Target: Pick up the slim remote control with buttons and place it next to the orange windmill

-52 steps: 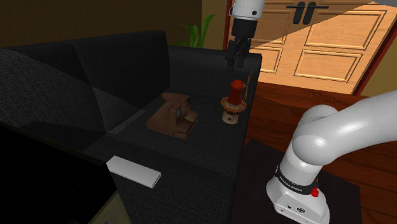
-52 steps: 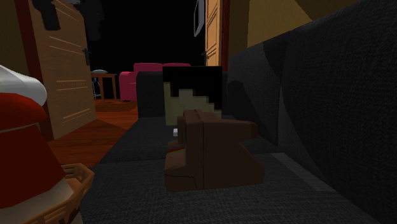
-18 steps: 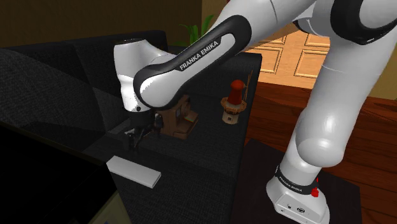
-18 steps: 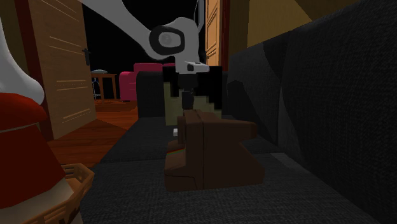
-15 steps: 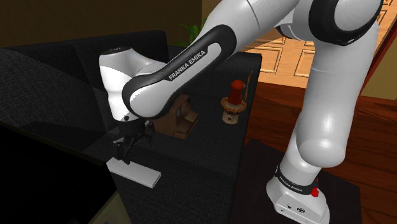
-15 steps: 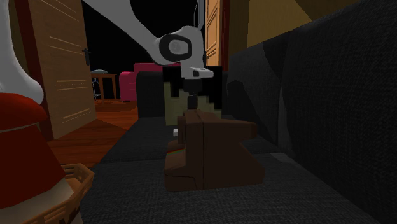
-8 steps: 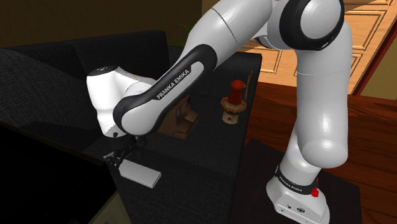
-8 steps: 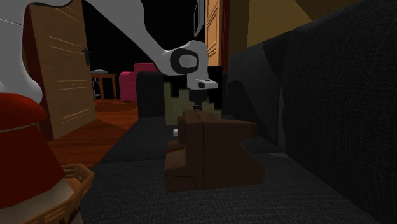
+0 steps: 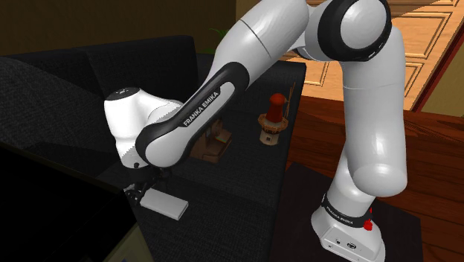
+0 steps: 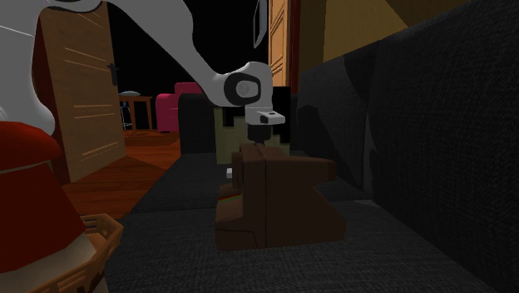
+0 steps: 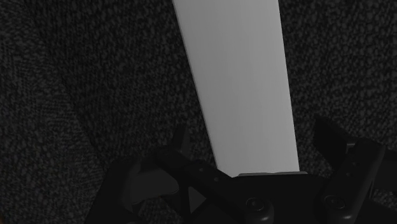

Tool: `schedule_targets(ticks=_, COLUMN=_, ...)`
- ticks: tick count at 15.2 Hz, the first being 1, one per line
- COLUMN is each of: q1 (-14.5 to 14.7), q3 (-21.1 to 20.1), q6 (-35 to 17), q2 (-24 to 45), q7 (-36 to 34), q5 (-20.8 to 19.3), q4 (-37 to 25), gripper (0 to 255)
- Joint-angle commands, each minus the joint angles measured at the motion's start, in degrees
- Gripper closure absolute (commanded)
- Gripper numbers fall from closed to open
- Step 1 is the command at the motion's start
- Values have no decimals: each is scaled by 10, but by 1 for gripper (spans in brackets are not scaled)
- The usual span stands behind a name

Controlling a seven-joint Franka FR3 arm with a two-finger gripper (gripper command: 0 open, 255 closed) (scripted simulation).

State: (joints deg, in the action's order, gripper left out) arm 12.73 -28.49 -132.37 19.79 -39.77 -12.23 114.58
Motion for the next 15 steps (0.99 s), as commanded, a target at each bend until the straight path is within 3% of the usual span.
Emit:
schedule_targets(ticks=1, q1=0, q3=0, q6=0, q2=0, q7=0, q5=0, q4=0, gripper=0)
schedule_targets(ticks=3, q1=0, q3=0, q6=0, q2=0, q7=0, q5=0, q4=0, gripper=0)
schedule_targets(ticks=4, q1=0, q3=0, q6=0, q2=0, q7=0, q5=0, q4=0, gripper=255)
schedule_targets(ticks=15, q1=-3, q3=-3, q6=12, q2=-10, q7=5, q5=7, q4=-3, gripper=255)
